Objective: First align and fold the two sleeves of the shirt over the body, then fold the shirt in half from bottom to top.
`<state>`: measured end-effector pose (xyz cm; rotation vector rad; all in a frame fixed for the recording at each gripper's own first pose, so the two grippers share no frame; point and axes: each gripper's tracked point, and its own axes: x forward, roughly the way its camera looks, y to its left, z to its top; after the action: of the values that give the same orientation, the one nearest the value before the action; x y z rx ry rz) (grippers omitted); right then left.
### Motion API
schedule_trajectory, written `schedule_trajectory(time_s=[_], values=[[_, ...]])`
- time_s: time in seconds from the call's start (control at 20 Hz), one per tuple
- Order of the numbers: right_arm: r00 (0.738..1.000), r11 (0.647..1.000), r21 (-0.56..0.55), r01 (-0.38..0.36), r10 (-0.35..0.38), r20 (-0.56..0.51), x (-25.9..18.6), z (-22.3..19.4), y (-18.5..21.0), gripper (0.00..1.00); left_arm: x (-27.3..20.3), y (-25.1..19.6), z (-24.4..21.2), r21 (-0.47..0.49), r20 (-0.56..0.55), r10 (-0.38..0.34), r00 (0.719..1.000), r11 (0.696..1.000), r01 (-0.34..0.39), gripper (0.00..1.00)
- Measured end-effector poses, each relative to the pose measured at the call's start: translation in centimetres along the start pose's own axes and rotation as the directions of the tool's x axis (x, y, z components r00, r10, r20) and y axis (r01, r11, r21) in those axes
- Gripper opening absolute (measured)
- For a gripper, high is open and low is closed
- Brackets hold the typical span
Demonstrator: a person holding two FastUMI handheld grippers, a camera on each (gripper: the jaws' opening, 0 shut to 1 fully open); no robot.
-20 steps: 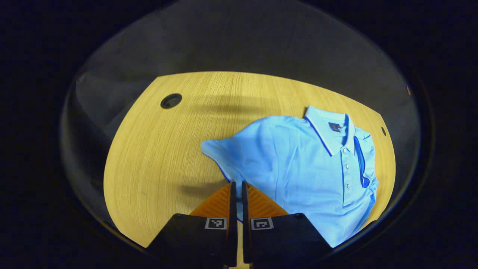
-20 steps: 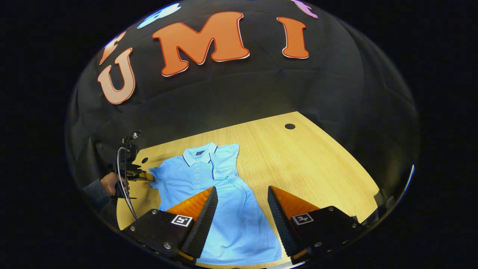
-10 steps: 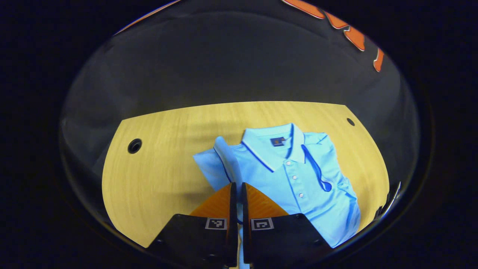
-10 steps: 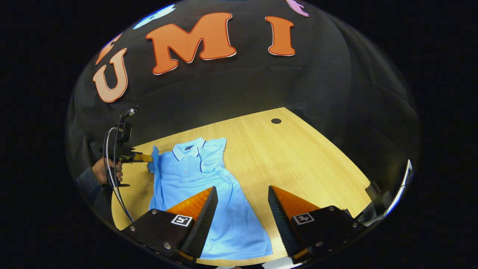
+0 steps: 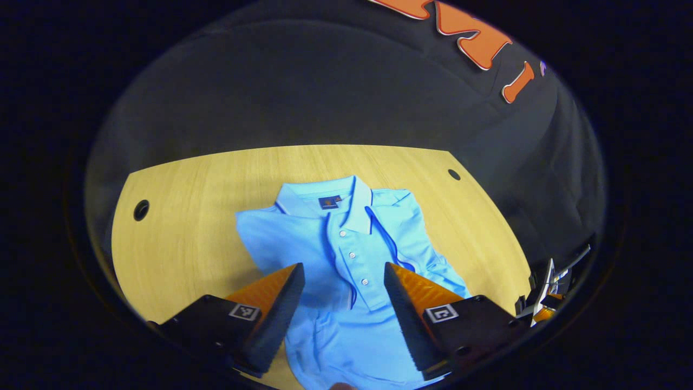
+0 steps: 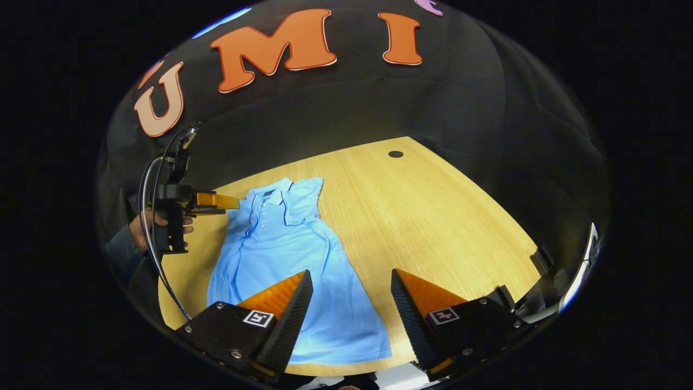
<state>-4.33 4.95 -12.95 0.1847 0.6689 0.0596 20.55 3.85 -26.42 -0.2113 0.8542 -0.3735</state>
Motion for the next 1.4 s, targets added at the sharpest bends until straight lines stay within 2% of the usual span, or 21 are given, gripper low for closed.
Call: schedule_trajectory(time_s=[0.05, 0.1, 0.4, 0.75, 1.1, 1.4], values=[[1.0, 1.0, -0.009, -0.008, 0.008, -0.013, 0.1, -0.5, -0.1, 0.9, -1.1, 0.5, -0.8, 0.006, 0.0, 0.025, 1.0, 1.0, -0.025, 0.99], [0.999, 1.0, -0.019, -0.019, 0.019, -0.027, 0.2, -1.0, -0.1, 0.91, -2.4, 0.6, -1.7, 0.009, -0.003, 0.042, 0.999, 0.999, -0.042, 1.0], [0.985, 0.988, -0.127, -0.09, 0.069, -0.155, 0.4, -5.8, -0.8, 0.97, -9.3, 0.1, -9.9, -0.005, -0.036, 0.097, 0.995, 0.995, -0.097, 1.0], [0.959, 0.966, -0.21, -0.149, 0.089, -0.268, 0.4, -11.2, -1.5, 0.96, -14.6, 0.0, -19.8, -0.1, -0.109, 0.153, 0.982, 0.981, -0.164, 1.0], [0.939, 0.954, -0.247, -0.169, 0.08, -0.335, 1.0, -14.6, -2.1, 0.96, -17.5, -0.4, -30.0, -0.085, -0.233, 0.199, 0.952, 0.971, -0.223, 1.0], [0.922, 0.952, -0.265, -0.151, 0.039, -0.386, 1.7, -17.3, -3.0, 0.95, -17.3, -0.1, -34.7, -0.093, -0.311, 0.235, 0.921, 0.957, -0.276, 1.0]])
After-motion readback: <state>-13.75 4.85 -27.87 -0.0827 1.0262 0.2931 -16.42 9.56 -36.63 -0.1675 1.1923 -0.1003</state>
